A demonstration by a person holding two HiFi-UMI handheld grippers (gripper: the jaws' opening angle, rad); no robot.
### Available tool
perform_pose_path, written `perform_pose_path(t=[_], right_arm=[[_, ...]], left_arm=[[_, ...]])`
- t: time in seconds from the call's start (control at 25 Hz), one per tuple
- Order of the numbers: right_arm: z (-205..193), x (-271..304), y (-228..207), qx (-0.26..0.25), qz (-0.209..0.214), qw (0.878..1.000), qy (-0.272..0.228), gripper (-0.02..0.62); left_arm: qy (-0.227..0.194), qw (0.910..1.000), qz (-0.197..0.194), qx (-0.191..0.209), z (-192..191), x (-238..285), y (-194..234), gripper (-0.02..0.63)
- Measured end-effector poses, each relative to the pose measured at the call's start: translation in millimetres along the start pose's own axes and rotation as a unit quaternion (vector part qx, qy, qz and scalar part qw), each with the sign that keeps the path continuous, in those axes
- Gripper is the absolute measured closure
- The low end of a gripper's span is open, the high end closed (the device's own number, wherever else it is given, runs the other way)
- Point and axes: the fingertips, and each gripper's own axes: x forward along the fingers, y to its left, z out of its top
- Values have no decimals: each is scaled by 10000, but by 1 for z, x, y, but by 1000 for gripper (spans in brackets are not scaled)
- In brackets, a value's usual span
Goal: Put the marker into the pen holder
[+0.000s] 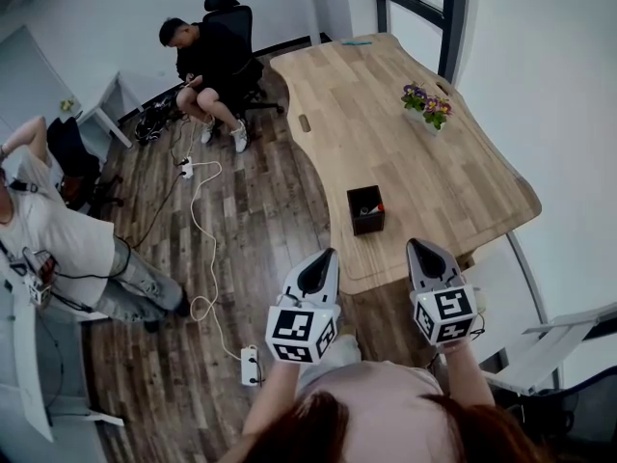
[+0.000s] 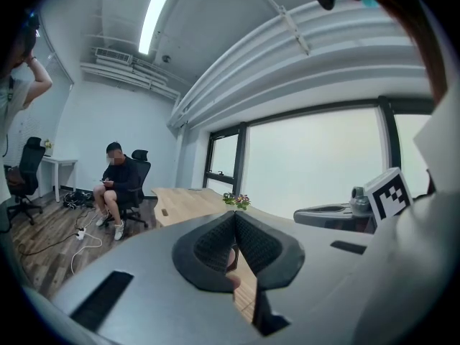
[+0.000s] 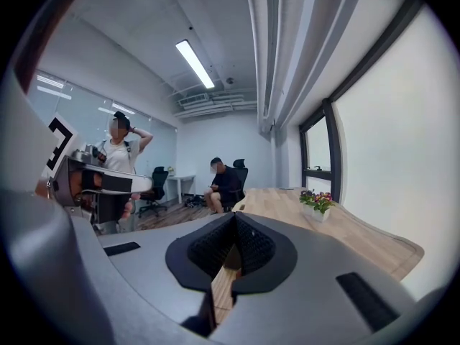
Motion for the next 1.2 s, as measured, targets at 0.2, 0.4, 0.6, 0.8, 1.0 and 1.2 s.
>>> perform_pose_path(t=[0.2, 0.4, 0.6, 0.8, 1.0, 1.2], right_arm=[[12, -19, 5, -17, 4, 9998, -221, 595], [18, -36, 8, -36, 32, 9993, -359, 594], [22, -54, 13, -35, 61, 9990, -440, 595], [28, -71, 13, 29, 53, 9983, -572, 594], [32, -86, 12, 103, 49, 9975, -692, 595], [35, -99, 14, 58, 60, 9970, -764, 595]], left_arm=[[-112, 9999, 27, 35, 5, -13, -11, 606], [-227, 9997, 39, 67, 10, -24, -27, 606], [-341, 9994, 85, 42, 15, -39, -38, 606], [-374, 9991, 171, 101, 16, -52, -50, 606], [-402, 9989, 207, 89, 17, -61, -61, 606], [-422, 9989, 208, 91, 17, -68, -70, 606]])
